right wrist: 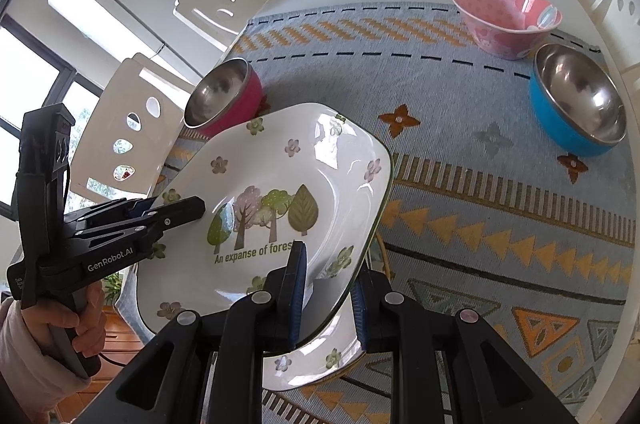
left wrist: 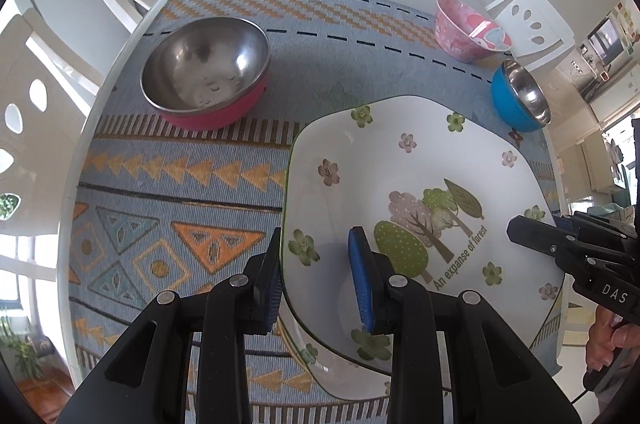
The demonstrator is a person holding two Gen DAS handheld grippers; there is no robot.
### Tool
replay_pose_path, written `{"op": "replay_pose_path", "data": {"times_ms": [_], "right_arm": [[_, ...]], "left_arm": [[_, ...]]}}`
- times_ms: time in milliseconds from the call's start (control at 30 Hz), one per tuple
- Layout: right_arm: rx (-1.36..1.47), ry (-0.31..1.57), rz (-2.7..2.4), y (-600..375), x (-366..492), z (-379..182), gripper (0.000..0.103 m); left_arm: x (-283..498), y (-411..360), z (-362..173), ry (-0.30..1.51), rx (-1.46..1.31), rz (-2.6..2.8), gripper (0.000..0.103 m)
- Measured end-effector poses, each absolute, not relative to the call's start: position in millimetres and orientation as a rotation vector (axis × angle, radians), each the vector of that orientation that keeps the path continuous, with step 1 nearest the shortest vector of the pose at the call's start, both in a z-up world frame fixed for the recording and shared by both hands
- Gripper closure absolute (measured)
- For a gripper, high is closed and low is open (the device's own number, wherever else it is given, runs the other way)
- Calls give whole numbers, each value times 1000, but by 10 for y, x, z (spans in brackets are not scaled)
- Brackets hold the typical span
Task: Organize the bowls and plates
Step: 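Carry the forest plate over the plate stack and lower it with both tools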
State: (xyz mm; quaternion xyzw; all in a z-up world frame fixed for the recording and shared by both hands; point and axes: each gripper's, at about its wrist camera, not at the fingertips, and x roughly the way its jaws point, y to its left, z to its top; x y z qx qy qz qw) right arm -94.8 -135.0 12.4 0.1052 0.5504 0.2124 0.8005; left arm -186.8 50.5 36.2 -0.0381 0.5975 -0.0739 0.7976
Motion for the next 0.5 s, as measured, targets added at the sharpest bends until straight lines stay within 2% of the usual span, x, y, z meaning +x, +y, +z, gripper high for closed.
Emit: {"op": "replay_pose_path", "data": {"times_ms": [500], "right_arm": [[211,1219,488,-1289,-1103,-12,83]], "left_arm": [[-2182,579,232,1324,-115,-157,75]]}}
